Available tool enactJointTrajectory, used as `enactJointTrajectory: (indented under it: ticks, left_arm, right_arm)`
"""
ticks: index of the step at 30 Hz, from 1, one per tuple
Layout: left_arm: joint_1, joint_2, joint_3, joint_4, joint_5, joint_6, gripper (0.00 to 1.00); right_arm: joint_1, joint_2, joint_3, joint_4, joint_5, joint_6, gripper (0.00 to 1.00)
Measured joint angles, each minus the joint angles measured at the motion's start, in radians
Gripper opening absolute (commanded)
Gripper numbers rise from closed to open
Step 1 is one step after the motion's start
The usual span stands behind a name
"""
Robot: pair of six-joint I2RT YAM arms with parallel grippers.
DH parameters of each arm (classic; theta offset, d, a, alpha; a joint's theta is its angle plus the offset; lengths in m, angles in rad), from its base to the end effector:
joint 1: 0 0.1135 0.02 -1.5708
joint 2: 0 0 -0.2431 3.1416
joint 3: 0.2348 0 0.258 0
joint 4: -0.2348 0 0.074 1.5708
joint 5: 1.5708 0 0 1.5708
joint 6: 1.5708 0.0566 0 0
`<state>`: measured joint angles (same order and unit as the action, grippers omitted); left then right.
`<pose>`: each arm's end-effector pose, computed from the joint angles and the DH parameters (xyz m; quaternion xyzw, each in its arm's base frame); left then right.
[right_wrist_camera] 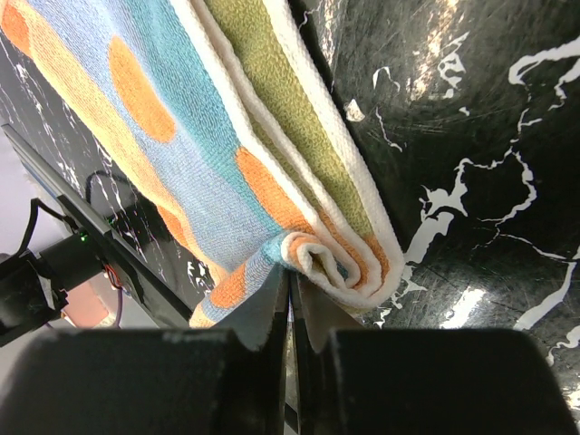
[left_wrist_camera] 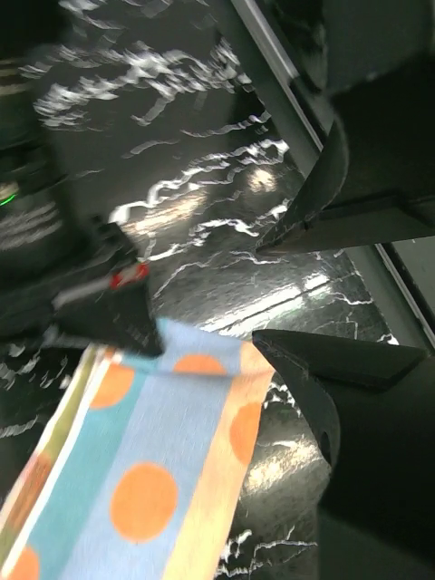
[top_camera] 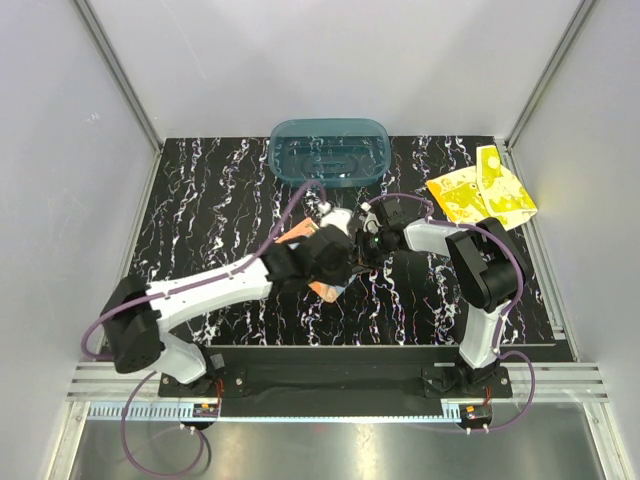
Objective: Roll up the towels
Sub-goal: Roll the towel
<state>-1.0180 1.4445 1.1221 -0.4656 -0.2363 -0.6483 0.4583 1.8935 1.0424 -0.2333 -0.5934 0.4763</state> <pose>0.1884 -0.2802 0.2406 0.1245 0.9106 -0.2071 0.3354 0.3126 0.1895 0.0880 -0.0620 0.9288 0.3571 0.0778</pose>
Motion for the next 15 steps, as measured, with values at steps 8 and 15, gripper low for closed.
enactJointTrajectory:
  ticks: [8, 15]
  left_arm:
    - [-0.057, 0.219, 0.026, -0.003, -0.004, 0.048, 0.41]
    - [-0.055, 0.298, 0.025, 0.003, -0.008, 0.050, 0.40]
  right_arm:
    - [0.000, -0.001, -0.001, 0.001, 0.000, 0.000, 0.07]
    - [0.000, -0.002, -0.003, 0.003, 0.000, -0.001, 0.06]
